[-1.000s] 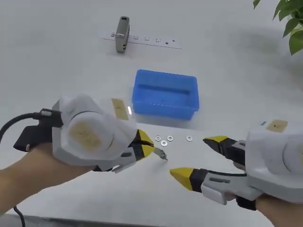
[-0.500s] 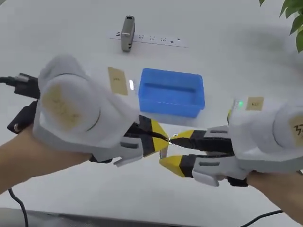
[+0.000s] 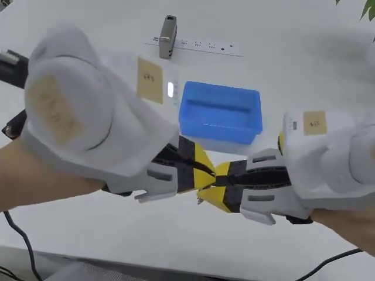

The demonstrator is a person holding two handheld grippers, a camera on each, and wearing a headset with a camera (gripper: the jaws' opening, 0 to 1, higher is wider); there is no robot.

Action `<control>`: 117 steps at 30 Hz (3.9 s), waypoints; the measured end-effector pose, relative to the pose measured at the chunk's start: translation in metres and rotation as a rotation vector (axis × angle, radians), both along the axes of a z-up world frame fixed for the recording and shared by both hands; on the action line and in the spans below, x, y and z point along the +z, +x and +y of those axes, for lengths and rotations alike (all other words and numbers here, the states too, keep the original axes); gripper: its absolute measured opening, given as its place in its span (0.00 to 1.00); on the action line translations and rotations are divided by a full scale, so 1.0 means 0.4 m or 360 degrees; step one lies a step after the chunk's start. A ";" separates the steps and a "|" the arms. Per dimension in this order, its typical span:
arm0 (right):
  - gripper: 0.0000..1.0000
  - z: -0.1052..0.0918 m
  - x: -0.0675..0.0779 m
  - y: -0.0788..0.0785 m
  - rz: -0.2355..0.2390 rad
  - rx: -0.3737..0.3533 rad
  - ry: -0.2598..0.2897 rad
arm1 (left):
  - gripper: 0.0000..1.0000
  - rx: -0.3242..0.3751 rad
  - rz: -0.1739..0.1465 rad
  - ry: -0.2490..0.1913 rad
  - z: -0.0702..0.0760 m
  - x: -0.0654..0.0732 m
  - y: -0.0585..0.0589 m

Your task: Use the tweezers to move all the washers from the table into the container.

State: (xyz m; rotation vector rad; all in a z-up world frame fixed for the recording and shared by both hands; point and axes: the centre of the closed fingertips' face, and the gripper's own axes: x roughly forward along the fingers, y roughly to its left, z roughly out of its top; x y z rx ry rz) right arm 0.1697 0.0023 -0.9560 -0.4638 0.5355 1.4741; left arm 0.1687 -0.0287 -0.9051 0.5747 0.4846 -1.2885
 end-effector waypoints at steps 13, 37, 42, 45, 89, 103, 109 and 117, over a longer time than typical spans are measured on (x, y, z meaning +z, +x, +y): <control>0.01 0.007 -0.016 0.037 -0.0032 -0.0056 -0.0005 | 0.07 0.0322 -0.0074 -0.0148 0.018 -0.003 0.045; 0.00 -0.051 -0.098 0.101 0.0083 -0.0308 -0.0027 | 0.17 0.0730 0.0159 -0.0092 0.134 -0.224 0.082; 0.00 -0.091 -0.095 0.102 0.0102 -0.0393 -0.0031 | 0.22 0.0481 0.0225 0.0048 0.077 -0.288 0.057; 0.00 -0.109 -0.089 0.095 0.0106 -0.0430 -0.0031 | 0.23 0.0344 0.0228 0.0177 0.065 -0.339 0.042; 0.00 -0.148 -0.114 0.038 0.0398 -0.0645 0.0070 | 0.00 0.0351 0.0219 0.0023 0.074 -0.283 0.044; 0.11 -0.093 -0.025 0.056 0.0534 -0.0609 0.0389 | 0.00 0.0317 0.0172 -0.0251 0.032 -0.145 0.050; 0.04 -0.078 0.013 0.047 0.0459 -0.0515 0.0412 | 0.00 0.0264 0.0194 -0.0256 0.024 -0.148 0.048; 0.05 -0.055 0.024 0.039 0.0338 -0.0342 0.0291 | 0.01 0.0185 0.0197 -0.0239 0.005 -0.150 0.043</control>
